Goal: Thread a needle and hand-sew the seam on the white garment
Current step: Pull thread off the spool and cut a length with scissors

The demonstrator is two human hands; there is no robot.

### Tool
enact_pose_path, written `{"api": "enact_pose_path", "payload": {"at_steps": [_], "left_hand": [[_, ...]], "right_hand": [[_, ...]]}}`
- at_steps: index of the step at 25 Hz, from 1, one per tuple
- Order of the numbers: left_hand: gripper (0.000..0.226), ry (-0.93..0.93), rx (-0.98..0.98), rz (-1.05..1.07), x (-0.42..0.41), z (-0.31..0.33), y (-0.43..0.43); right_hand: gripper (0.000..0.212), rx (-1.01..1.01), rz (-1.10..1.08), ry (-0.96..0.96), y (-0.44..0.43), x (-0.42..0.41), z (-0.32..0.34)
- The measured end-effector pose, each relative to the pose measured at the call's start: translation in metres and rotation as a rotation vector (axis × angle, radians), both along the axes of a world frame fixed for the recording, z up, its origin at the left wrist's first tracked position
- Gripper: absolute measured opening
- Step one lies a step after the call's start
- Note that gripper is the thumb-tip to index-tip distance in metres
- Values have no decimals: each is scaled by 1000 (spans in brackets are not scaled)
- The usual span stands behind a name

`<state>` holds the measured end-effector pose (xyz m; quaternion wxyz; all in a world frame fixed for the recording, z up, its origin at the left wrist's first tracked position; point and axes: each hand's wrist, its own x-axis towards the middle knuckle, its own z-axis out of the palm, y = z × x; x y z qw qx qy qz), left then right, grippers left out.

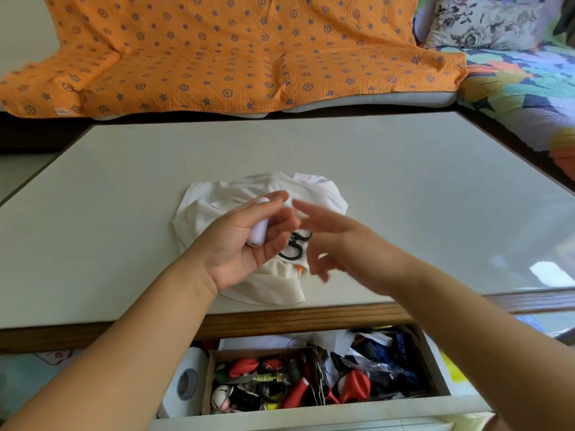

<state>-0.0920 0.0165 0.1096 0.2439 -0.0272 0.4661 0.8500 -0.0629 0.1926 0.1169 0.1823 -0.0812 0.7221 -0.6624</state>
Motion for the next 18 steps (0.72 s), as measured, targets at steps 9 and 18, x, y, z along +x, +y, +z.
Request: {"api": "enact_pose_path", "payload": {"at_steps": [9,18], "left_hand": [[52,-175,329,25,-12,-10,-24],[30,-104,371,103,-17,-9,-31]], "right_hand": [[15,483,-282,170,32,-24,-18],[24,888,-443,248,84,-42,-9]]}}
